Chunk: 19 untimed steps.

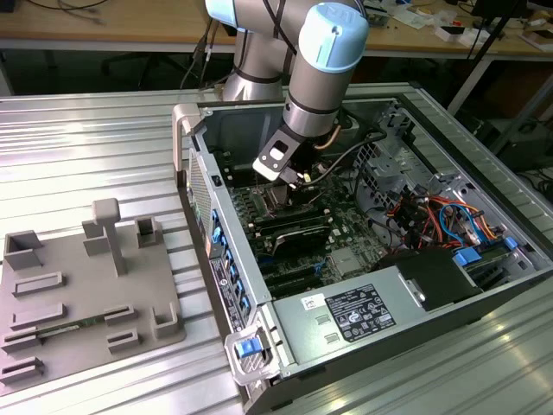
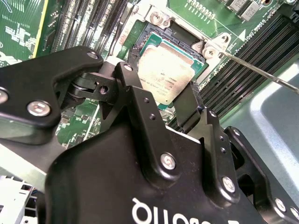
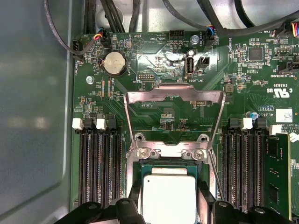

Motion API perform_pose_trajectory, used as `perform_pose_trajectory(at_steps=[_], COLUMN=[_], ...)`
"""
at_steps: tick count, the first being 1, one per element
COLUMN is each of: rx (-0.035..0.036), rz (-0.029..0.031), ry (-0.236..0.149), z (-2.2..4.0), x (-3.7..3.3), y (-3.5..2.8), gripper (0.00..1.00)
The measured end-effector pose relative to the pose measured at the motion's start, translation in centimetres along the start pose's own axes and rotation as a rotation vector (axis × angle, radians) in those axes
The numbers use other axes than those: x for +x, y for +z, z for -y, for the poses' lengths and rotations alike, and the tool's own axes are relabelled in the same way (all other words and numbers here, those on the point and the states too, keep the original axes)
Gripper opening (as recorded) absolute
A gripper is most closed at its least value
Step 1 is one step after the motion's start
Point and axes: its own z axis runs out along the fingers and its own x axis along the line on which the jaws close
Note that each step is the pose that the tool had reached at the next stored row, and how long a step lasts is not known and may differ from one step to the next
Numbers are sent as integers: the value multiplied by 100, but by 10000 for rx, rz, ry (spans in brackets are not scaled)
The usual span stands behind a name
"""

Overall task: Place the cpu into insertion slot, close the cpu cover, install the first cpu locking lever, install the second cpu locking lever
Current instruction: 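Place the cpu into insertion slot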

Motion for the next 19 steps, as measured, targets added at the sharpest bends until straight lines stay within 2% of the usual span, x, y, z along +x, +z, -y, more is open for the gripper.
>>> perform_pose_trajectory(at_steps=[19], rx=[0], rz=[4], ry=[34], z=[4], x=[-1], y=[13], gripper=[55])
